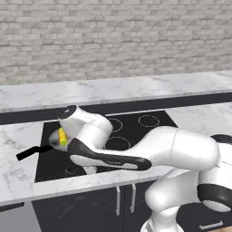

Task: Put the potato and corn in the pan. Then turn on the front left burner and set the heat to medium.

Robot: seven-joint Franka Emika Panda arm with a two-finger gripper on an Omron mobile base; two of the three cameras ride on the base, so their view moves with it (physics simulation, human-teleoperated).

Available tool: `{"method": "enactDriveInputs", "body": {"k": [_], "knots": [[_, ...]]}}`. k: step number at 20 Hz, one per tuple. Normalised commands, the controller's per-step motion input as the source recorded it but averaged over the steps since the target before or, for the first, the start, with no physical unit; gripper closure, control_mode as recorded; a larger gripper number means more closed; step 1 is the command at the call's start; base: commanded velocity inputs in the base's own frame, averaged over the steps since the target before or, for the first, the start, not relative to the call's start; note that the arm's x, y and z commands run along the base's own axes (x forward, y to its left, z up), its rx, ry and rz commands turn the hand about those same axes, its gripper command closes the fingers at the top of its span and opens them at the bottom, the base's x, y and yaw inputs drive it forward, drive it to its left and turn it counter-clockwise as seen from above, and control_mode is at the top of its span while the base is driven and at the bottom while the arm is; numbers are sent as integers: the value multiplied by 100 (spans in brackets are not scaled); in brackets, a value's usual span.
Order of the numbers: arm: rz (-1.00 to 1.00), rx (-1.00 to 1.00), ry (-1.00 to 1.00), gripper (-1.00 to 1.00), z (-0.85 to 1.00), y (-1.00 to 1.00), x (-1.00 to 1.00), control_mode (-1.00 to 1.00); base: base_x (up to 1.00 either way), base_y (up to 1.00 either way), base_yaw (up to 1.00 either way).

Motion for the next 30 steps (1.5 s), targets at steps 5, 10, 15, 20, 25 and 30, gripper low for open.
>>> {"method": "enactDriveInputs", "body": {"k": [5,10,15,20,25,30], "knots": [[-44,39,16,-100,15,0,18,-100,0,0,0],[-29,1,5,-100,-9,13,31,-100,0,0,0],[-62,0,-5,-100,-14,63,11,-100,0,0,0],[-69,0,1,-100,-12,51,35,-100,0,0,0],[-31,1,18,-100,-1,8,69,-100,0,0,0],[-30,6,14,-100,-19,26,57,-100,0,0,0]]}}
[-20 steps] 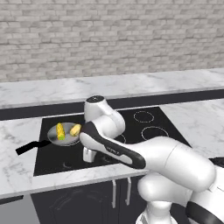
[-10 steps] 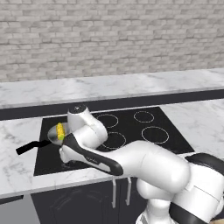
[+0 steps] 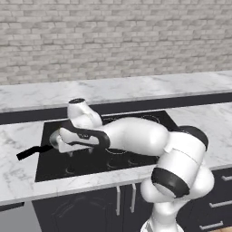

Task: Put the potato and corn in the pan. Then turn on the front left burner and set the heat to medium.

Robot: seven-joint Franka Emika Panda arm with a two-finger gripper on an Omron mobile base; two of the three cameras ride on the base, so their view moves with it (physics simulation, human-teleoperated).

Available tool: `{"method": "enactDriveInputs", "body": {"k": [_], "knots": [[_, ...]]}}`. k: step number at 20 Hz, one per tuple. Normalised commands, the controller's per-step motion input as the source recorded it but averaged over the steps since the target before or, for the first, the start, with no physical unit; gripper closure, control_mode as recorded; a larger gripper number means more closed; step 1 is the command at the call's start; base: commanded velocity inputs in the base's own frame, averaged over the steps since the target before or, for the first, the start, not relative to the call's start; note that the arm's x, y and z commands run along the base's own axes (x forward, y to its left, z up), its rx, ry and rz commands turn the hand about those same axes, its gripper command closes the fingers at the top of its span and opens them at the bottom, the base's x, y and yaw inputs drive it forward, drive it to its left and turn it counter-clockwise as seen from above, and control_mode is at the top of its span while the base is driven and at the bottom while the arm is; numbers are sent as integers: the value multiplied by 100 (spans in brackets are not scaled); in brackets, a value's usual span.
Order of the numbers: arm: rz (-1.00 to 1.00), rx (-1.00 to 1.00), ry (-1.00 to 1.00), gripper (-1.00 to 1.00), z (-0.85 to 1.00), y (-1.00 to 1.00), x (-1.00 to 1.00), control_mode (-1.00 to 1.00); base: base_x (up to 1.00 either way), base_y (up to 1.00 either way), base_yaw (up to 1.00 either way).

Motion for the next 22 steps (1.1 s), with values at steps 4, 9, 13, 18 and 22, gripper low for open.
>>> {"method": "enactDriveInputs", "body": {"k": [4,9,13,18,22], "knots": [[-29,2,0,-100,-26,68,28,-100,0,0,0],[-15,0,0,-100,-20,28,7,-100,0,0,0],[-4,0,0,-100,-21,1,5,-100,0,0,0],[0,0,0,-100,-24,0,0,-100,0,0,0],[0,0,0,-100,-28,0,4,-100,0,0,0]]}}
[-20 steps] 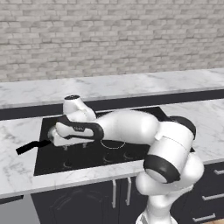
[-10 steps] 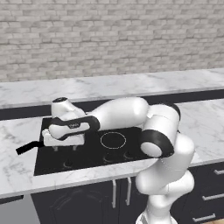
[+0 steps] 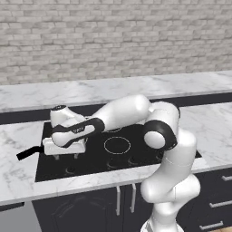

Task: Put the potato and corn in the pan. Then turn on the front left burner and set the heat to medium.

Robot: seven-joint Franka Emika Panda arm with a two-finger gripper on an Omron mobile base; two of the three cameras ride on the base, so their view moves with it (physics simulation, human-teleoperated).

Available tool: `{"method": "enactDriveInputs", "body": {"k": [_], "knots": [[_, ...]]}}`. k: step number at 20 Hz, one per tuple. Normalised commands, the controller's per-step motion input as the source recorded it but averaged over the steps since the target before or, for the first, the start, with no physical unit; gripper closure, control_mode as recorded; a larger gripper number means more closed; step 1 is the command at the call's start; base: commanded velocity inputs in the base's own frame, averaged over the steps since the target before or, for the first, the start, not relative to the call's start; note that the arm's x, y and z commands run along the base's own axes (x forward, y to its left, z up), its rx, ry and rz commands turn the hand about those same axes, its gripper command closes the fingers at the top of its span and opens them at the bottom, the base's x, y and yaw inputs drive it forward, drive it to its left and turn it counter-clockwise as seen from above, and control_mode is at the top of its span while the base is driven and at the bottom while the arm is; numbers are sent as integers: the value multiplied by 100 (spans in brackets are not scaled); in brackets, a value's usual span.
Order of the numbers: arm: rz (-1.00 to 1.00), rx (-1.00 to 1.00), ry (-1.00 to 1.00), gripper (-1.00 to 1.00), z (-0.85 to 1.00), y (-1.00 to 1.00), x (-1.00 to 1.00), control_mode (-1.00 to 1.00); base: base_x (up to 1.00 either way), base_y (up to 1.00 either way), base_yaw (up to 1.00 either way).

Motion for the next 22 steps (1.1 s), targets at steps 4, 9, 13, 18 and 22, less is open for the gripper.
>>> {"method": "enactDriveInputs", "body": {"k": [4,9,13,18,22], "knots": [[0,0,0,-100,-23,0,6,-100,0,0,0],[0,0,0,-100,-2,0,13,-100,0,0,0],[-1,0,0,-100,-4,0,15,-100,0,0,0],[0,0,0,-100,-8,0,14,-100,0,0,0],[0,0,0,-100,-5,0,15,-100,0,0,0]]}}
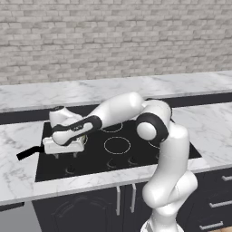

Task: Put the potato and corn in the pan. Then turn on the front left burner and set the heat to medium.

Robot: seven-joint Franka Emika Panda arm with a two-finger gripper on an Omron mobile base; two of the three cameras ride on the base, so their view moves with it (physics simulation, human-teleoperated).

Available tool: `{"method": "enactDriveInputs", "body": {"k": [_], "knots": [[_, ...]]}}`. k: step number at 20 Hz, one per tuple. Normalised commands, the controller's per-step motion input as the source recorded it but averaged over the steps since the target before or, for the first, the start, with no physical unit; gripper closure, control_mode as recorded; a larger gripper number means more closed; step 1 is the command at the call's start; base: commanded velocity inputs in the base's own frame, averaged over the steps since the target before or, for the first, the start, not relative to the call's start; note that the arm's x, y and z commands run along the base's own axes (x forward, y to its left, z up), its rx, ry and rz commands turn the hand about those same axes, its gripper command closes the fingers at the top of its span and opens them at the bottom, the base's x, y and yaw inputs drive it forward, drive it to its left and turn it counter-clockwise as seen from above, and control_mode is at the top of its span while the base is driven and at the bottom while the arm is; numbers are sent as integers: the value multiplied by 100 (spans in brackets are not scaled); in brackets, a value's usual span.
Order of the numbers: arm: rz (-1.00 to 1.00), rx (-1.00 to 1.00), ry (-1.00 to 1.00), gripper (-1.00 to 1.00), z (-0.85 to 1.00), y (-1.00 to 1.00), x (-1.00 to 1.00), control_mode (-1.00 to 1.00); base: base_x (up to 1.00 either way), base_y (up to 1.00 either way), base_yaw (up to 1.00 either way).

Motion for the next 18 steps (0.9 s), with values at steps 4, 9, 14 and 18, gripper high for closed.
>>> {"method": "enactDriveInputs", "body": {"k": [4,9,14,18], "knots": [[0,-2,0,-100,-5,0,0,-100,0,0,0],[7,-11,0,-100,-36,-15,0,-100,0,0,0],[7,-1,0,-100,-17,0,-30,-100,0,0,0],[3,0,0,-100,-8,-3,-38,-100,0,0,0]]}}
